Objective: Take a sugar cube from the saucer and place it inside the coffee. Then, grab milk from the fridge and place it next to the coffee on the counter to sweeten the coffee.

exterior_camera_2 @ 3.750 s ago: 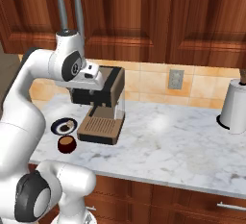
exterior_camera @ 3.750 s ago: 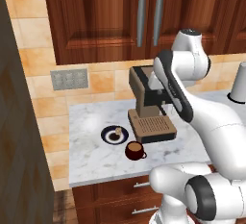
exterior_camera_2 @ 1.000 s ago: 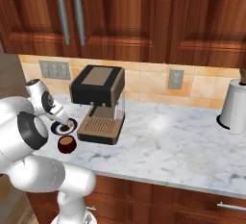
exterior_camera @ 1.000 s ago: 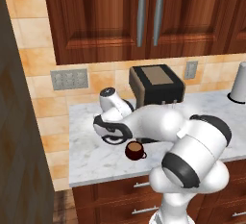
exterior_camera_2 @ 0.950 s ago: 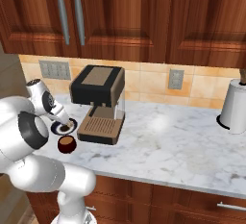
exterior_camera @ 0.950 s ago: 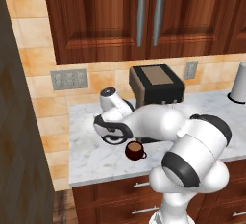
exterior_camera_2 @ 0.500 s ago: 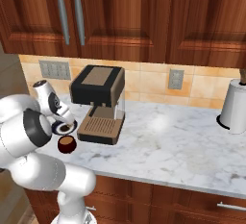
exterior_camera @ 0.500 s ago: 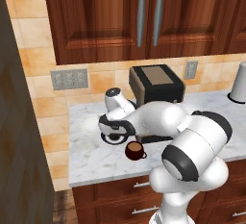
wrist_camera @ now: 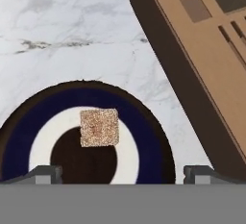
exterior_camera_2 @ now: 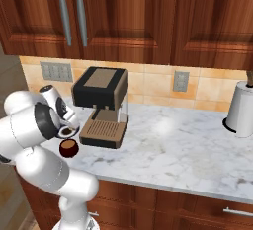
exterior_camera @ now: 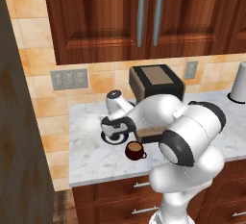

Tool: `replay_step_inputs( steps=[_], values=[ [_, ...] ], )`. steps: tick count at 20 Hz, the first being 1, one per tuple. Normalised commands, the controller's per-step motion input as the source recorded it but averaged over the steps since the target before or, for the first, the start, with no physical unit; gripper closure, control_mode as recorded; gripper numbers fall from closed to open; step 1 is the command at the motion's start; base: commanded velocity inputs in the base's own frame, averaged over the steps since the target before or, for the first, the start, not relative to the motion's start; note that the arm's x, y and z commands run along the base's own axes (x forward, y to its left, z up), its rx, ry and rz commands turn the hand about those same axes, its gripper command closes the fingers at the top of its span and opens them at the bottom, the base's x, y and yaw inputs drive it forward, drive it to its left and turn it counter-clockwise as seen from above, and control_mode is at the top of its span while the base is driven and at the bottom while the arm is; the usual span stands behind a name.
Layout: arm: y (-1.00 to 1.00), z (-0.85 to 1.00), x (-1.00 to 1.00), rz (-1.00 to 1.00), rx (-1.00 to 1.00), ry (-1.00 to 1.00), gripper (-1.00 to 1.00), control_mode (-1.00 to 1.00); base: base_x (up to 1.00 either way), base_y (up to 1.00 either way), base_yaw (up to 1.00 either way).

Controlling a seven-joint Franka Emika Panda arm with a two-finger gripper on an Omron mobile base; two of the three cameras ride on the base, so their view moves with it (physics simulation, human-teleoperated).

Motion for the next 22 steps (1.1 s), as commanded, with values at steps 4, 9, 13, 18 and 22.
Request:
replay_step_inputs(
  steps=[4, 9, 13, 18, 22],
  values=[
    [0.0, -0.19, 0.24, 0.0, -0.01, -0.02, -1.0, -1.0, 0.0, 0.0, 0.0],
    [0.03, -0.17, 0.24, 0.0, 0.0, -0.01, -1.0, -1.0, 0.0, 0.0, 0.0],
    [0.04, -0.18, 0.11, 0.0, 0.0, 0.0, -1.0, -1.0, 0.0, 0.0, 0.0],
    [0.0, -0.1, 0.02, 0.0, 0.0, 0.0, 1.0, -1.0, 0.0, 0.0, 0.0],
    [0.0, 0.0, 0.02, 0.0, 0.0, 0.01, 1.0, -1.0, 0.0, 0.0, 0.0]
  ],
)
